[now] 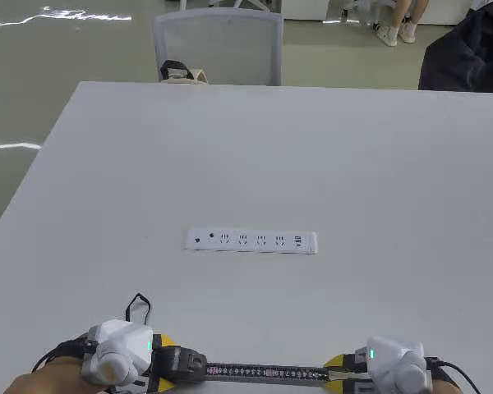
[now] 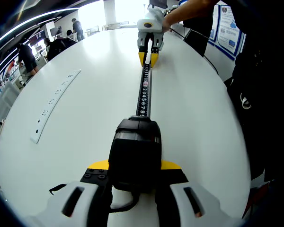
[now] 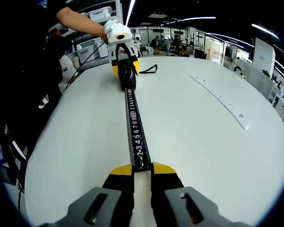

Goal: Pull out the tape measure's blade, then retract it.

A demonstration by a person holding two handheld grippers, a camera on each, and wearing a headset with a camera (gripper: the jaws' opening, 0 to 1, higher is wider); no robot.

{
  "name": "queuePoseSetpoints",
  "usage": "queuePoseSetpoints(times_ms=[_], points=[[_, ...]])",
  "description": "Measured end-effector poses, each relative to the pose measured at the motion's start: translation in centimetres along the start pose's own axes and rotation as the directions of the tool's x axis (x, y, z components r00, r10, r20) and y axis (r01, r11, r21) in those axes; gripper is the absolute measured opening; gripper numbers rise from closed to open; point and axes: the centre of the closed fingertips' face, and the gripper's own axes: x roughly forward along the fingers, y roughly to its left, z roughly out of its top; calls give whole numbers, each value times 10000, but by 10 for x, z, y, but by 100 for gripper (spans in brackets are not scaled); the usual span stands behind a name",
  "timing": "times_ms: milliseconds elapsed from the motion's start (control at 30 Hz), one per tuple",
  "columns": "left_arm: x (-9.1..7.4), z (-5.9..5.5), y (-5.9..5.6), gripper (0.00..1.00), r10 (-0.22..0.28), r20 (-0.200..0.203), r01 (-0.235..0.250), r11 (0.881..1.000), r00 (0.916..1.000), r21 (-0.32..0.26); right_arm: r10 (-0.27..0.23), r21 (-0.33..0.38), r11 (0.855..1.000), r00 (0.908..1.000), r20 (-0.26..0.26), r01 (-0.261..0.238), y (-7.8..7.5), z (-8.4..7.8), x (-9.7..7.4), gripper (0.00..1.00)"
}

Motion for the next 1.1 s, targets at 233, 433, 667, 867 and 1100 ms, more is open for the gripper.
queuePoseSetpoints(times_ms=[233,433,667,867,1100], points=[[0,2,-1,31,-18,-23,18,10000,10000,-14,-34,43,10000,10000,-68,34,-2,-5,-4,10],[-1,3,-1,31,-28,-23,28,10000,10000,-20,-54,36,10000,9999,-123,54,-4,-9,-6,10],[-1,5,-2,31,-68,-15,68,10000,10000,-14,-41,63,10000,9997,-245,43,-3,-13,-7,10],[1,4,0,31,-83,-6,83,9999,10000,-95,-87,-192,9998,9990,-430,79,-5,-13,-7,11],[3,3,1,31,-98,64,99,9999,9999,-95,-242,-510,9985,9971,-721,206,-8,-14,-5,13]])
